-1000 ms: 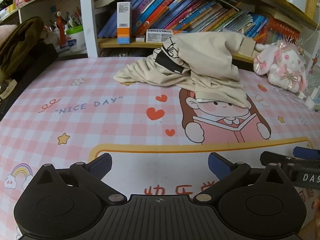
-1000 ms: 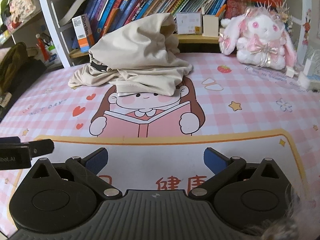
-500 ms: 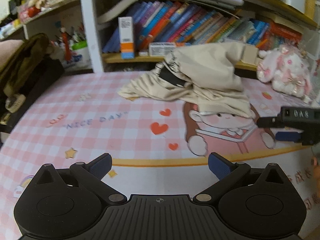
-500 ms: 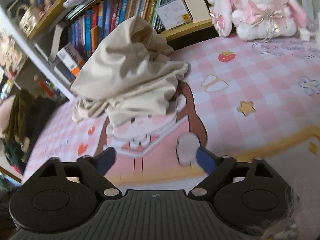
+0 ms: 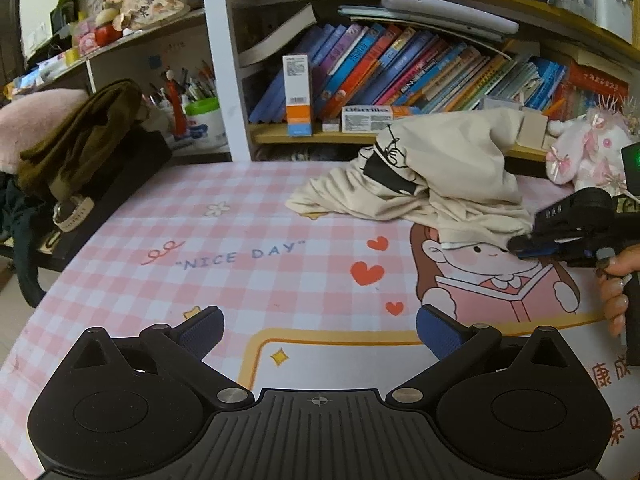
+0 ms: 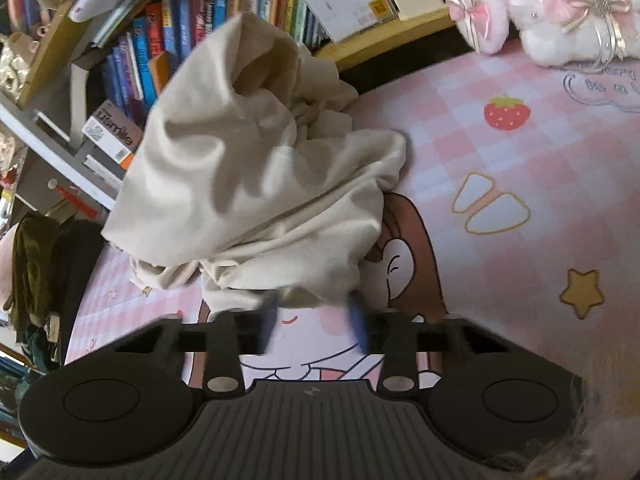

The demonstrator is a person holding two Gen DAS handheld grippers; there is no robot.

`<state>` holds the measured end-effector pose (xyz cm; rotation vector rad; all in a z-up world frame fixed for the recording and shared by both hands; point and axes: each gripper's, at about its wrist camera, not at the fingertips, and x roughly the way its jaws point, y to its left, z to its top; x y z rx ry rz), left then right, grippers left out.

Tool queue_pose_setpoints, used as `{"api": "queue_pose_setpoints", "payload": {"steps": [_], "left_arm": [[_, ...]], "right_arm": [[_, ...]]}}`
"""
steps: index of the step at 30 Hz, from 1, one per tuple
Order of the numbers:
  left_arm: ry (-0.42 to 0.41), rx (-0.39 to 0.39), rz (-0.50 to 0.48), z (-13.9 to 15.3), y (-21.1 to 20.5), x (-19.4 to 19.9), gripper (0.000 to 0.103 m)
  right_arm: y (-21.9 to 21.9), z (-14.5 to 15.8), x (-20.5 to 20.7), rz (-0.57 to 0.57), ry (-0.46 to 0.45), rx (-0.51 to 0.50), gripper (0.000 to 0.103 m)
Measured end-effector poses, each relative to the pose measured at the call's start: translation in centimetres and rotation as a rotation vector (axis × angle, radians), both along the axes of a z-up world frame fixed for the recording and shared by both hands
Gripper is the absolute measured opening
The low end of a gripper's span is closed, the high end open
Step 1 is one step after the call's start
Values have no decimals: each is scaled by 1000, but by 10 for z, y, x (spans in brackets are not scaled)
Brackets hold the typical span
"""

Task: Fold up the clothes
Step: 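Grasp the crumpled cream T-shirt with the right gripper and lift it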

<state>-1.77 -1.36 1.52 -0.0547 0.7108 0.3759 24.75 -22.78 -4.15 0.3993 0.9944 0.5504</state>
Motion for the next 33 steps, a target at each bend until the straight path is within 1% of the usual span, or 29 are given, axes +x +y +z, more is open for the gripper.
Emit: {"api": "queue_pose_setpoints", "payload": {"steps": [3, 6, 9, 12, 15, 19, 21, 23, 24, 25, 26, 27, 28, 30, 31, 32, 33], "left_arm": [[2, -4, -6, -1, 1, 3, 103], [-7, 0, -49, -1, -4, 8, 103], [-24, 27, -132, -1, -17, 16, 103], [-44, 68, -227, 0, -33, 24, 103], [-62, 119, -327, -1, -51, 31, 103], [-76, 179, -450, -5, -73, 38, 103], [-75, 186, -494, -9, -80, 42, 103], [-81, 182, -516, -13, -85, 45, 102], [-86, 179, -517, -14, -85, 46, 98], [-91, 176, -512, -15, -84, 48, 78], [-90, 170, -501, -16, -82, 50, 62], [-83, 160, -486, -16, -78, 53, 36], [-84, 149, -472, -16, -74, 56, 22], [-111, 120, -441, -11, -61, 58, 17], [-136, 102, -423, -7, -54, 58, 14], [-160, 88, -408, -1, -48, 58, 14], [-187, 74, -395, 8, -43, 56, 13]], "right_arm": [[-3, -1, -3, -18, 22, 31, 6], [-13, 12, -20, 14, 18, 135, 3], [-23, 33, -41, 92, 4, 264, 3], [-32, 60, -67, 183, -39, 391, 3], [-36, 81, -89, 253, -71, 489, 3], [-39, 98, -114, 335, -74, 556, 3], [-38, 103, -125, 377, -70, 558, 3], [-34, 107, -138, 412, -71, 541, 3], [-32, 108, -141, 419, -71, 530, 3], [-34, 108, -144, 414, -70, 522, 3], [-36, 107, -146, 408, -68, 514, 3], [-37, 106, -149, 402, -67, 506, 3], [-40, 106, -151, 392, -66, 498, 7], [-48, 103, -151, 345, -65, 491, 10], [-53, 101, -150, 316, -63, 486, 28], [-59, 98, -149, 281, -59, 475, 62], [-65, 94, -148, 246, -55, 464, 75]]}}
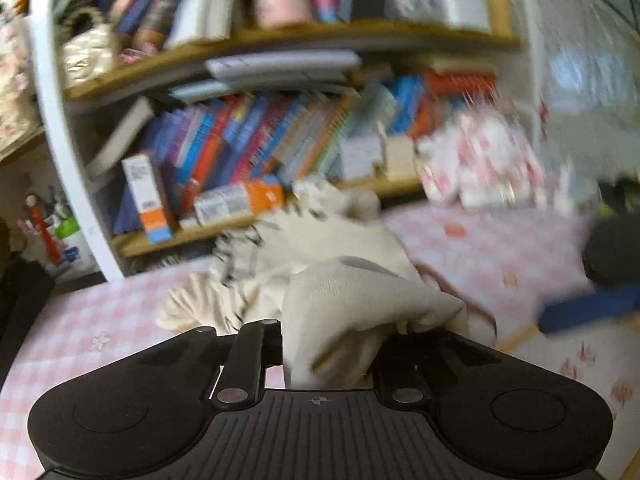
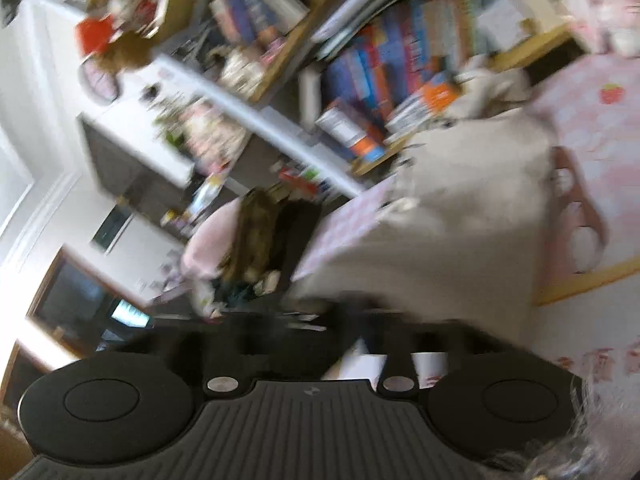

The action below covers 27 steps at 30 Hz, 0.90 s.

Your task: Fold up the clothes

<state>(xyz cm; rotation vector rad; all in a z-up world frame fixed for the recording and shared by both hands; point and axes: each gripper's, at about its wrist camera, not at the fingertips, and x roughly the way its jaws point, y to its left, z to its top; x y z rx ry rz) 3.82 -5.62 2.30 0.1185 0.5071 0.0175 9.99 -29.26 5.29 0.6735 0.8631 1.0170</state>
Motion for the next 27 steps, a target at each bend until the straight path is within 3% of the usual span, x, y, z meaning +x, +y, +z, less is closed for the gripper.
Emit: {"api": "queue_pose_setpoints", "payload": {"steps": [4, 9, 14, 17, 22, 24, 25, 26, 27], "left_arm": [[-94, -74, -2, 38, 15, -13, 12], [-172, -123, -39, 74, 13, -26, 12], [-191, -184, -76, 95, 10, -34, 12], [-223, -190, -120, 110, 6, -45, 12], [-275, -161, -192, 132, -1, -56, 12], [-294, -147, -179, 141, 4, -57, 12], [-306, -151, -151, 145, 10, -57, 12], [-318, -164, -122, 149, 18, -57, 12], [-330, -185, -91, 153, 28, -58, 12]], "right_arm": [[-17, -29, 11, -80, 131, 4, 80], [-16, -80, 22, -112, 417, 215, 87], [-6, -124, 22, -142, 684, 412, 90], [4, -139, 23, -171, 779, 499, 90], [-3, -132, 30, -229, 758, 674, 90], [-8, -117, 39, -220, 700, 727, 70], [-10, -109, 44, -209, 665, 745, 35], [-12, -98, 48, -196, 621, 754, 18], [-16, -82, 52, -182, 557, 748, 14]]}}
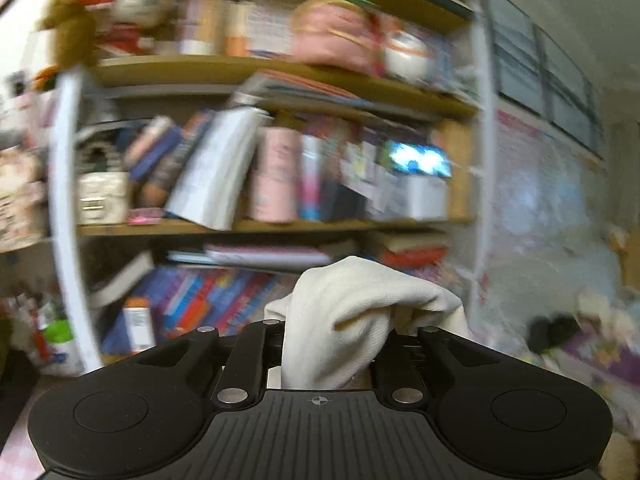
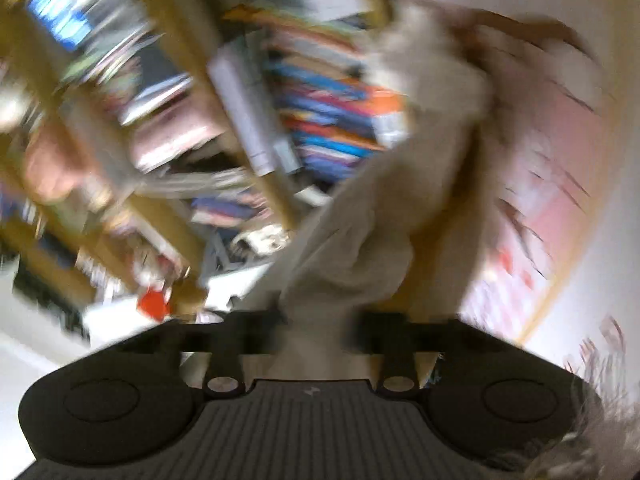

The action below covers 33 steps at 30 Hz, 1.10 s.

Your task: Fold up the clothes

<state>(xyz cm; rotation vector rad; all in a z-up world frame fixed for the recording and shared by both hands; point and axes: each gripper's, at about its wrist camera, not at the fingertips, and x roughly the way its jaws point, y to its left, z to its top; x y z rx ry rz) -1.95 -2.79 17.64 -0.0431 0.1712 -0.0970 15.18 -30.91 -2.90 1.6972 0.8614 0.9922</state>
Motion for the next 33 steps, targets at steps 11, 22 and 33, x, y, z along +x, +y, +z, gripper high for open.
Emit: {"api": "queue_pose_setpoints", "payload": {"steps": [11, 22, 33], "left_arm": [[-346, -102, 232, 86, 68, -50, 12], [-548, -23, 100, 133, 32, -13, 13], [656, 63, -26, -140, 10, 166, 31]], "right_arm": [[22, 214, -1, 68, -721, 47, 5], [18, 295, -27, 71, -924, 285, 5], [-71, 40, 27, -256, -62, -676, 5]]}}
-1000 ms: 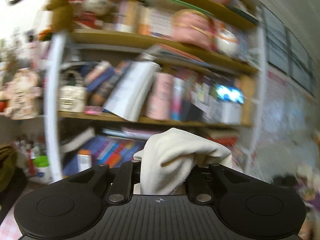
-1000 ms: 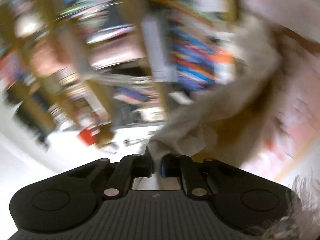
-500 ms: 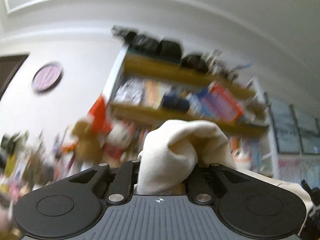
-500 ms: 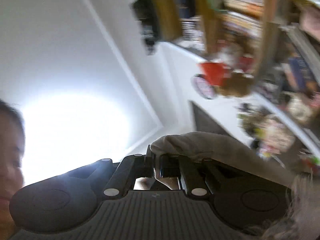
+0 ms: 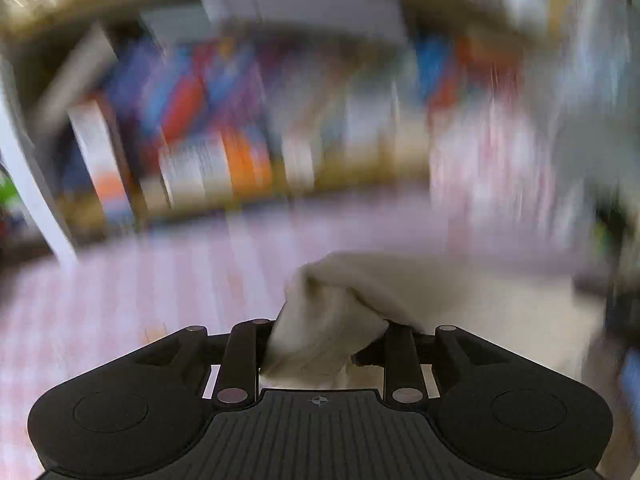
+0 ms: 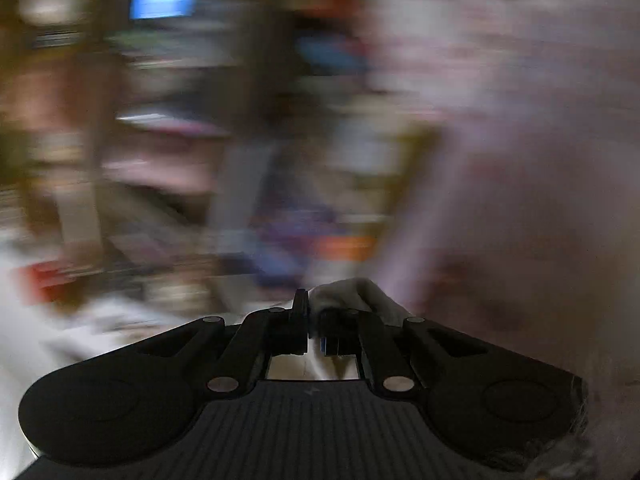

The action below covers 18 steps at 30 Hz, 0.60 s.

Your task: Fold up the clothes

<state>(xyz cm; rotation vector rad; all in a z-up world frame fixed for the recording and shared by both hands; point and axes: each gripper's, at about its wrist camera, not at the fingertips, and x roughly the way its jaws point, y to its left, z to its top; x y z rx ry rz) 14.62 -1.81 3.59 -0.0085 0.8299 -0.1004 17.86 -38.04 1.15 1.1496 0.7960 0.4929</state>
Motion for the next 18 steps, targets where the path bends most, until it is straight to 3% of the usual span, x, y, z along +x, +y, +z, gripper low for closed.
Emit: {"api": "queue_pose_setpoints", "payload": {"steps": [2, 3, 4, 11, 14, 18], "left_arm": [[99, 45, -29, -33, -7, -10, 46], [98, 36, -26, -35, -4, -21, 57], [95, 27, -16, -35, 0, -32, 61], [73, 33, 127, -32, 49, -94, 66], [68, 43, 187, -32, 70, -105, 66], [42, 45, 195, -34, 78, -105, 62]], "right_arm": [[-8, -27, 3, -23, 70, -77, 5], [-10, -34, 4, -30, 84, -106, 5], [-10, -36, 7, -34, 82, -122, 5], [-20, -60, 25, -80, 124, -228, 5], [-23, -70, 30, -74, 165, -284, 5], [-16, -67, 30, -46, 142, -351, 10]]}}
